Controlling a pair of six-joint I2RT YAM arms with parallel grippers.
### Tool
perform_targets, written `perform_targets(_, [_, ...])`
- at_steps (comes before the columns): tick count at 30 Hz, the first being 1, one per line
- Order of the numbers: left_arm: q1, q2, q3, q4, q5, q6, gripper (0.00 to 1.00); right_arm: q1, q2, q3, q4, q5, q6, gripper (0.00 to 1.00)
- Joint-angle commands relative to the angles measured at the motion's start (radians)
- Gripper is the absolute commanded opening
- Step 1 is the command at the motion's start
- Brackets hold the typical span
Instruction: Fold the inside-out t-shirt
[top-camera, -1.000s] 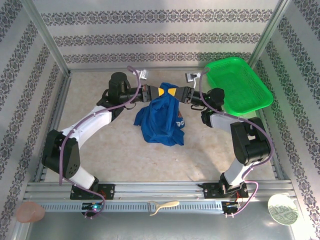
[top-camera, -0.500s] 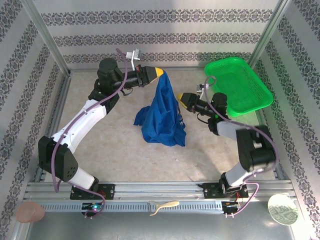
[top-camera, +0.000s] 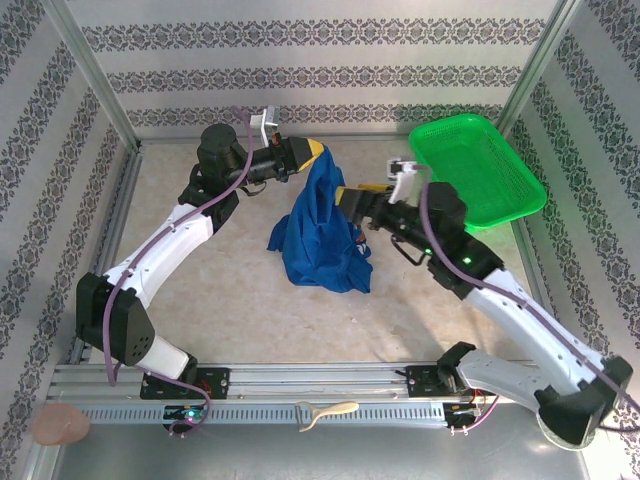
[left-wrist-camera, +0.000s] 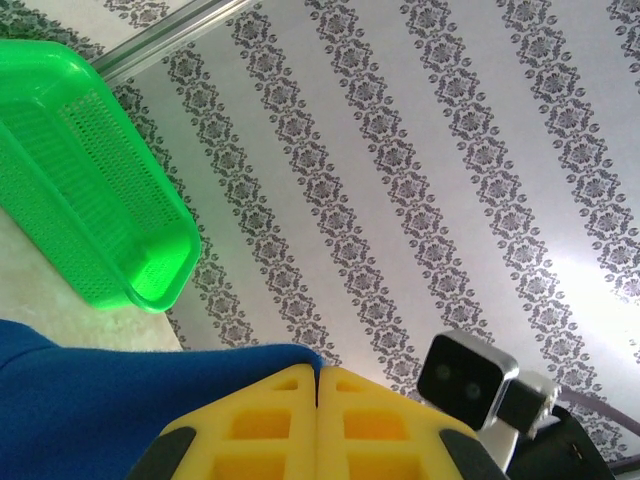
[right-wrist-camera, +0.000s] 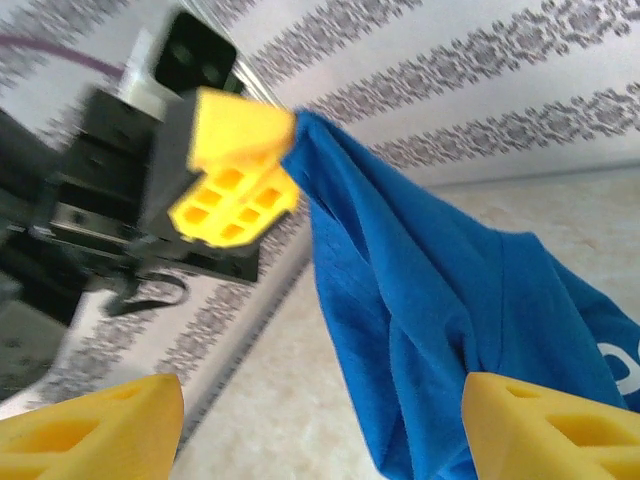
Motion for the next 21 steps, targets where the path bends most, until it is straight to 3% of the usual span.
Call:
perform_targets(1, [-0.010, -0.038, -0.007, 0.055, -0.012, -0.006, 0.00, 0.051, 0.097, 0.059, -0.126, 0.220, -0.064, 0.73])
perform_targets(5, [-0.018, -0.047, -0.015, 0.068, -0.017, -0.008, 0.00, 0.060, 0.196, 0.093, -0.101, 0.260, -0.041, 0.70])
perform_targets(8, [-0.022, -0.052, -0.031, 0.091, -0.015, -0.021, 0.00, 0.057, 0.262, 0.134, -0.114, 0.302, -0.043, 0.61])
perform_targets(11, [-0.022, -0.056, -0.058, 0.134, -0.010, -0.047, 0.00, 0.037, 0.301, 0.158, -0.107, 0.307, -0.034, 0.38])
perform_targets(13, [-0.022, -0.057, -0.070, 0.147, -0.012, -0.051, 0.00, 0.029, 0.312, 0.178, -0.100, 0.282, -0.047, 0.17])
perform_targets(14, [-0.022, -0.053, -0.072, 0.140, -0.016, -0.045, 0.00, 0.023, 0.311, 0.186, -0.085, 0.246, -0.061, 0.05])
perform_targets(15, [-0.019, -0.046, -0.068, 0.125, -0.023, -0.038, 0.00, 0.013, 0.306, 0.190, -0.067, 0.183, -0.069, 0.00])
perform_targets(20, [0.035, 0.046, 0.011, 0.018, -0.087, 0.011, 0.00, -0.028, 0.221, 0.166, 0.040, -0.189, -0.116, 0.00])
perform_targets(21, [0.051, 0.079, 0.037, 0.011, -0.085, 0.019, 0.10, -0.037, 0.196, 0.148, 0.067, -0.238, -0.106, 0.00])
